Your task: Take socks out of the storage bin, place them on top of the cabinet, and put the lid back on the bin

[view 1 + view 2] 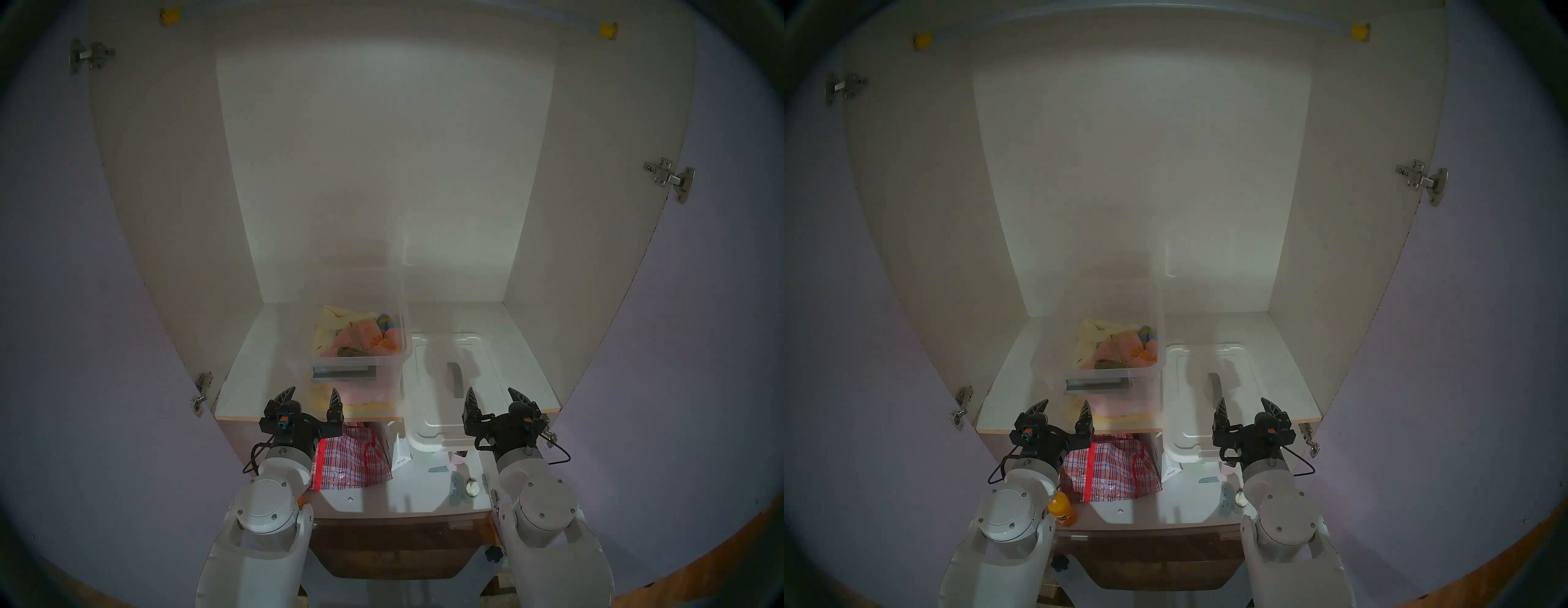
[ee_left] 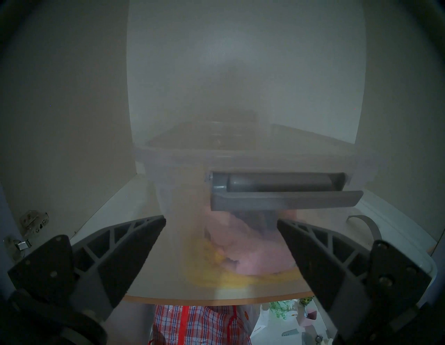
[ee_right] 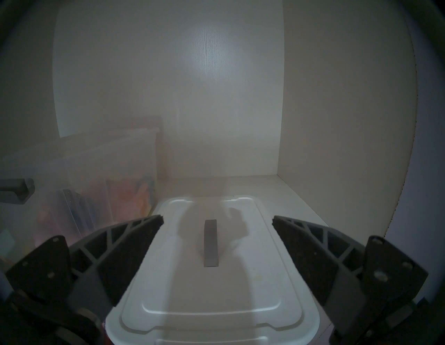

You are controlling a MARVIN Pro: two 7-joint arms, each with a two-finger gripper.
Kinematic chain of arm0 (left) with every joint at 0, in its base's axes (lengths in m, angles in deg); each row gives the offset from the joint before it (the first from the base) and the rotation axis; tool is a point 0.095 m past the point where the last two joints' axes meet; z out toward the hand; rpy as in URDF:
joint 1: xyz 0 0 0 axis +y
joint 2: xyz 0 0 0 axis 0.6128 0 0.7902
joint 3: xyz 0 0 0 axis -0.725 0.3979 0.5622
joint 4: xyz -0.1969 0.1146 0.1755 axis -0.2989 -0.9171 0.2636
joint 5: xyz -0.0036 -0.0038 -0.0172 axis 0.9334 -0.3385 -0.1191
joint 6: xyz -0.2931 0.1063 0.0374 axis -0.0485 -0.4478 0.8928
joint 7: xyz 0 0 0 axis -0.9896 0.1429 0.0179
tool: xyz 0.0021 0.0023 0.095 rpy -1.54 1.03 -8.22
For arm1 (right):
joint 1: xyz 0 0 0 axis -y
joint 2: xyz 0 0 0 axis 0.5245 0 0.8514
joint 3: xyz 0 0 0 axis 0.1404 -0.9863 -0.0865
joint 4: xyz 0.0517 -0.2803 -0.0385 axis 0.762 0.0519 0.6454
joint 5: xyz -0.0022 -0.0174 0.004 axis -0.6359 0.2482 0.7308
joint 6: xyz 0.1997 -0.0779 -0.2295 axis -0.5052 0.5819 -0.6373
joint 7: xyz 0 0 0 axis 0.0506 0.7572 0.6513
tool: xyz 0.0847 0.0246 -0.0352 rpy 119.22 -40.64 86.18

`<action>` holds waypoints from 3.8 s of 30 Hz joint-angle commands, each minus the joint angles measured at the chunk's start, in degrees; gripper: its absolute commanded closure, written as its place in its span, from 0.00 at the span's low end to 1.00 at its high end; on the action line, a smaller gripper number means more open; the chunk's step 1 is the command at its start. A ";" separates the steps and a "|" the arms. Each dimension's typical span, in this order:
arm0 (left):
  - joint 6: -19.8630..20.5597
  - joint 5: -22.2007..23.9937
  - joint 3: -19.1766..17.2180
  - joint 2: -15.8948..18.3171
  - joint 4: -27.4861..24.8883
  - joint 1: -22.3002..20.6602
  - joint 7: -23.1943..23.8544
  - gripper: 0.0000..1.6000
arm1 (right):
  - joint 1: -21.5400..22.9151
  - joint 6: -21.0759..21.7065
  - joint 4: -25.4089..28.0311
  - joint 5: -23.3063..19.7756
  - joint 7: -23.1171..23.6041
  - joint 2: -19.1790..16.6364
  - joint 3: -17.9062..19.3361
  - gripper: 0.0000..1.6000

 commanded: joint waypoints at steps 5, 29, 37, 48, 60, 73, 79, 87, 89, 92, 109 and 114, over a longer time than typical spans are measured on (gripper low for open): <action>0.85 -2.18 0.38 1.46 -4.39 0.50 -0.51 0.00 | 0.36 -0.11 1.28 0.00 0.04 0.02 -0.06 0.00; 13.02 0.97 -0.18 6.88 -10.00 -9.09 5.86 0.00 | 0.40 -0.18 1.20 -0.02 0.01 0.00 -0.08 0.00; 24.55 -0.90 3.21 8.38 -6.73 -20.38 6.99 0.00 | 0.40 -0.19 1.18 -0.02 0.01 0.00 -0.08 0.00; 35.11 -1.44 6.28 10.57 -4.08 -30.93 13.26 0.00 | 0.47 -0.27 1.03 -0.01 -0.02 0.01 -0.08 0.00; 43.90 -6.53 12.50 10.87 5.22 -43.39 18.23 0.00 | 0.54 -0.31 0.89 -0.01 -0.04 0.01 -0.08 0.00; 50.37 -9.30 14.52 8.23 18.49 -55.74 23.43 0.00 | 0.67 -0.36 0.61 -0.01 -0.07 0.02 -0.07 0.00; 54.06 -9.83 17.72 7.66 31.50 -65.21 25.94 0.00 | 0.71 -0.36 0.53 -0.01 -0.08 0.02 -0.07 0.00; 54.40 -12.40 20.58 6.00 41.40 -69.86 27.20 0.00 | 0.73 -0.38 0.52 -0.01 -0.09 0.02 -0.08 0.00; 53.66 -13.34 21.68 6.04 43.60 -71.62 27.28 0.00 | 0.72 -0.39 0.55 -0.01 -0.09 0.02 -0.08 0.00; 53.59 -14.28 23.91 5.62 48.30 -75.37 28.80 0.00 | 0.70 -0.39 0.61 -0.01 -0.09 0.01 -0.09 0.00; 53.27 -12.38 28.34 2.05 75.26 -92.25 48.64 0.00 | 0.61 -0.37 0.78 -0.01 -0.08 0.00 -0.10 0.00; 51.89 -13.34 30.23 0.77 81.78 -95.45 52.86 0.00 | 0.60 -0.37 0.81 -0.01 -0.08 0.00 -0.10 0.00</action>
